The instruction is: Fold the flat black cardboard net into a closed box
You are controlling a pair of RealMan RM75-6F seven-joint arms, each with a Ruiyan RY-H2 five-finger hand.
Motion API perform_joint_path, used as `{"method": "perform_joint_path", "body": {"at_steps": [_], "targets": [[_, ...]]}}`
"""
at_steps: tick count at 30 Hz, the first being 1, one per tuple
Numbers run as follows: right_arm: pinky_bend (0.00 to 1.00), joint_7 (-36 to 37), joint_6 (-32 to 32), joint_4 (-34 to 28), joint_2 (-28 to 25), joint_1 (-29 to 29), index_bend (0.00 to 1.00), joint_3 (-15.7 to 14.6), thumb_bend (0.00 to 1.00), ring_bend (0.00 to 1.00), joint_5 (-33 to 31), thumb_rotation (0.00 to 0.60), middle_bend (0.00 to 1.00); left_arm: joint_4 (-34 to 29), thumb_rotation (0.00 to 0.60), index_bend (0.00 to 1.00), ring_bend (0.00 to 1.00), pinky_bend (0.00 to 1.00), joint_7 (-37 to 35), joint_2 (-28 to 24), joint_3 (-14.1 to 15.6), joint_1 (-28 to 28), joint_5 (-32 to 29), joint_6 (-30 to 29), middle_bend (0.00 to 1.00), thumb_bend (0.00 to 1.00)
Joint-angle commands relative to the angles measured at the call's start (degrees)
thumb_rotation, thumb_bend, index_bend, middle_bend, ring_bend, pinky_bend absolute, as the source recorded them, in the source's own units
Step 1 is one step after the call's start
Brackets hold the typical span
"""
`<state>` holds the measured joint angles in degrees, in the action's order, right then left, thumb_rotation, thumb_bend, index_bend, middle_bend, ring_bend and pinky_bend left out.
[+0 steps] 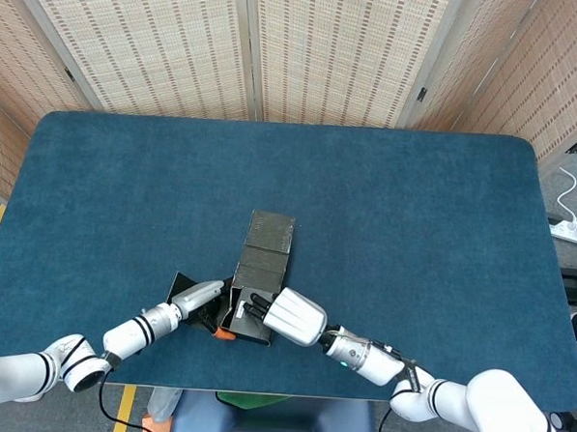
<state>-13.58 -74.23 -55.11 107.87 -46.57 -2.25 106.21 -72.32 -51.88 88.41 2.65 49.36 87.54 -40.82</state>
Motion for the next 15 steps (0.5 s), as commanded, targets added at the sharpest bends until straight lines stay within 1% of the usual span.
{"method": "perform_joint_path", "body": {"at_steps": [1, 15], "targets": [[0.99, -0.07, -0.13, -0.15, -0.25, 0.24, 0.32, -0.26, 0.12, 0.86, 0.15, 0.6, 0.37, -0.1, 0.6, 0.0, 0.46, 0.69, -0.34, -0.11, -0.09, -0.01, 0.02, -0.09, 0.06, 0.18], [0.99, -0.87, 0.21, 0.07, -0.29, 0.9, 0.32, -1.17, 0.12, 0.86, 0.81, 0.6, 0.38, -0.62, 0.6, 0.0, 0.46, 0.69, -1.02, -0.46, 0.02, 0.2, 0.55, -0.15, 0.03, 0.18]]}}
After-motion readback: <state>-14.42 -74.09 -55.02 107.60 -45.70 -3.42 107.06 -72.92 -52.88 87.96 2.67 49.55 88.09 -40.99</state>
